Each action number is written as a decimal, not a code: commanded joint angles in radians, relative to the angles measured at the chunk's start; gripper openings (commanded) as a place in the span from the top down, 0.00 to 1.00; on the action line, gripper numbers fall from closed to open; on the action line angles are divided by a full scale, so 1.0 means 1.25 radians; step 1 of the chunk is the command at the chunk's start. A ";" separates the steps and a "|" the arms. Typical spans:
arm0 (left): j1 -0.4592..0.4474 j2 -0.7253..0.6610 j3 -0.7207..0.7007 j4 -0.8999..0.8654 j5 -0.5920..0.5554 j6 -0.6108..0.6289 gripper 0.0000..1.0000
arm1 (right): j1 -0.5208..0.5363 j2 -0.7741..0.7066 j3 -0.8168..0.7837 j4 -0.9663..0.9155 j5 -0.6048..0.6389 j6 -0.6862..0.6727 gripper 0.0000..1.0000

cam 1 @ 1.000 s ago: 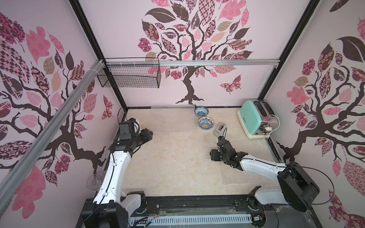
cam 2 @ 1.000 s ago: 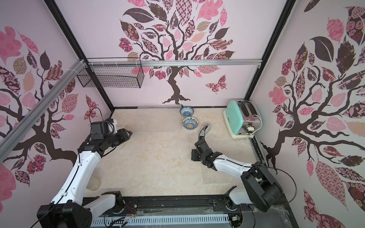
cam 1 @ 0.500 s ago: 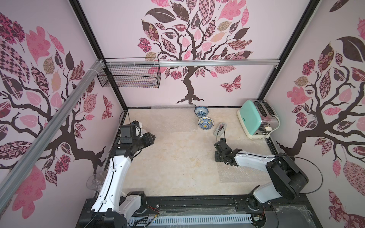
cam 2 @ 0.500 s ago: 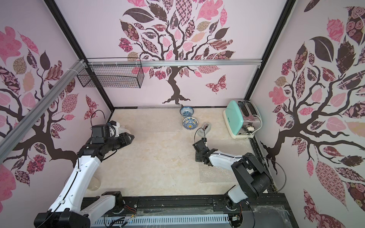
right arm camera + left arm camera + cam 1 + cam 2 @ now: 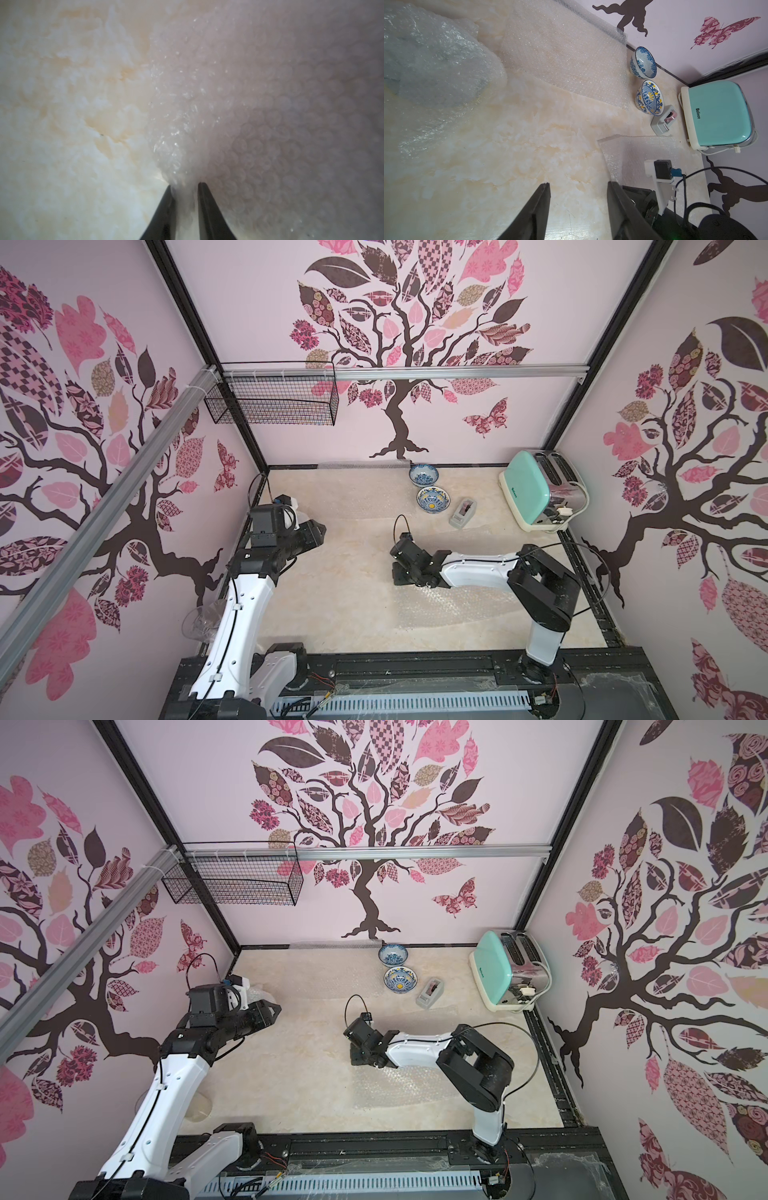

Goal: Wrap bowls in bubble wrap
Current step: Move the bubble wrap to the center of the board.

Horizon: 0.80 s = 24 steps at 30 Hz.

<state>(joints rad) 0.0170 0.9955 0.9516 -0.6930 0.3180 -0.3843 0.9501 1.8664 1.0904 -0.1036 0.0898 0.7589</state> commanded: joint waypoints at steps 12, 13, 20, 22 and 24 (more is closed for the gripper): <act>-0.005 -0.007 -0.007 0.002 -0.010 0.012 0.49 | 0.035 0.137 0.215 0.058 -0.124 0.102 0.71; -0.004 -0.007 -0.007 0.002 -0.010 0.012 0.49 | 0.035 0.130 0.223 0.048 -0.116 0.087 0.66; -0.006 -0.002 -0.004 -0.003 -0.013 0.013 0.49 | -0.008 -0.008 0.195 -0.006 -0.039 -0.088 0.48; -0.006 -0.002 -0.002 -0.004 -0.007 0.016 0.49 | -0.077 -0.062 0.163 -0.007 -0.047 -0.144 0.47; -0.006 -0.002 0.000 -0.007 -0.006 0.018 0.49 | -0.169 -0.108 0.141 -0.017 -0.077 -0.223 0.46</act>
<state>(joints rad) 0.0132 0.9955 0.9516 -0.6937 0.3111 -0.3832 0.8795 1.8076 1.2884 -0.0872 -0.0170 0.6456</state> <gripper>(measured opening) 0.512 0.536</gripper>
